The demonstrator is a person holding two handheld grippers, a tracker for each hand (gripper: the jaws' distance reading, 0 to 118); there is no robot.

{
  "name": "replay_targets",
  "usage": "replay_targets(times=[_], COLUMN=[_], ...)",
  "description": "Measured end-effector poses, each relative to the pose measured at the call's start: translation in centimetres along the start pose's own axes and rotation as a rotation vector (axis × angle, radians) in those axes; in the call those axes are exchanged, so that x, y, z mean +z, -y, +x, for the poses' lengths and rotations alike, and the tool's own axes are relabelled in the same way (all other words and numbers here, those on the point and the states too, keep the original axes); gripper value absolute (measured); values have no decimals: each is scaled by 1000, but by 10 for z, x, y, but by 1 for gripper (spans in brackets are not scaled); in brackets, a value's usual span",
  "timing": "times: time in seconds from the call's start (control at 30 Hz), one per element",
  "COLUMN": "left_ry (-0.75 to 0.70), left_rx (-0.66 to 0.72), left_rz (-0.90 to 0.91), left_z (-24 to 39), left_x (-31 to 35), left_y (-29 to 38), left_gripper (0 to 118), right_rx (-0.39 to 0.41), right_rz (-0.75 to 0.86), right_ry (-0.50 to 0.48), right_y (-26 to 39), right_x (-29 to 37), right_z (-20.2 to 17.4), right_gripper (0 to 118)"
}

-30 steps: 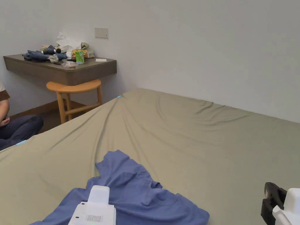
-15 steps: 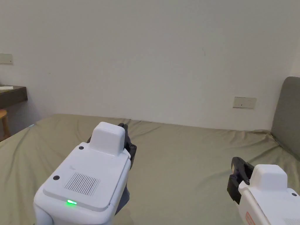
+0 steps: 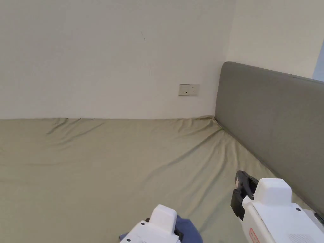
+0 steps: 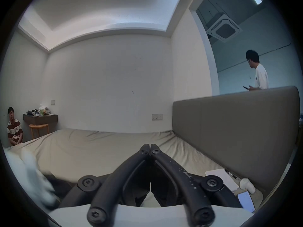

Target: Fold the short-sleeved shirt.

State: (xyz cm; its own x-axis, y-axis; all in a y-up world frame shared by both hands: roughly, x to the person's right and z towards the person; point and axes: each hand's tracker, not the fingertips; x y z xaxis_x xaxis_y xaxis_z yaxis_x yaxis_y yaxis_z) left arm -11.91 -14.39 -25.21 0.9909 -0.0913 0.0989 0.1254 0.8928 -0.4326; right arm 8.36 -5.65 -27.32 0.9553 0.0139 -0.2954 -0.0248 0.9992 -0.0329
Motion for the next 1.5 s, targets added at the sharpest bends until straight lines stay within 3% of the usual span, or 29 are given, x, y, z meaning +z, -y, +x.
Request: replay_targets(times=[0.13,0.17,0.2,0.23,0.27,0.3,0.33,0.53,0.7,0.73,0.8,0.83,0.87,0.9,1.07,1.2,1.23,1.27,1.3,1.33,1.37,1.43,1.5], left_ry=[-5,-36,-56,-40,-23,-6,-12,-275,-574,-622,-712,-745,-768,-798,-724,-534,-446,-365,-317,-251,-195,-134,-185], left_rx=[-5,-11,-13,11,66,115,150,155,107,105,106,122,154,191,271,265,271,307,342,377,420,438,370], left_rz=[-281,-303,-286,-239,-185,-134,-76,389,542,569,552,533,516,497,369,207,110,13,-58,-124,-192,-324,-421], left_z=[35,39,43,39,33,23,10,-81,-123,-128,-133,-136,-140,-142,-157,-160,-165,-164,-165,-167,-168,-159,-146], left_x=[-66,-70,-67,-56,-48,-36,-19,109,213,224,245,251,253,256,253,221,207,186,171,153,132,101,73], left_y=[69,77,80,75,66,52,35,-41,-31,-17,5,17,33,43,65,58,57,60,65,74,86,109,125], left_gripper=[1,11,31,70,95,114,118,118,116,104,64,26,2,0,0,0,5,24,60,107,118,103,103], right_rx=[-8,-10,-10,-7,-3,0,-1,3,31,29,16,8,0,-4,-4,3,3,1,-1,-1,2,9,21], right_rz=[-49,-57,-65,-70,-74,-79,-84,-12,40,41,37,30,21,14,-15,-4,-4,-7,-10,-14,-20,-40,-69], right_ry=[15,18,19,21,22,24,25,0,-38,-40,-51,-57,-63,-68,-86,-81,-74,-69,-66,-62,-58,-53,-46], right_y=[19,22,26,28,29,29,28,14,10,11,17,20,24,27,33,30,29,30,31,33,36,43,52], right_x=[4,5,7,9,9,9,9,23,35,36,38,39,40,41,43,45,44,44,44,46,47,50,53], right_z=[10,13,16,18,21,23,25,22,8,5,0,-3,-6,-8,-14,-10,-8,-6,-4,-2,0,5,9], right_gripper=[0,0,0,0,0,0,0,0,0,0,0,0,0,0,0,0,0,0,0,0,0,0,0])
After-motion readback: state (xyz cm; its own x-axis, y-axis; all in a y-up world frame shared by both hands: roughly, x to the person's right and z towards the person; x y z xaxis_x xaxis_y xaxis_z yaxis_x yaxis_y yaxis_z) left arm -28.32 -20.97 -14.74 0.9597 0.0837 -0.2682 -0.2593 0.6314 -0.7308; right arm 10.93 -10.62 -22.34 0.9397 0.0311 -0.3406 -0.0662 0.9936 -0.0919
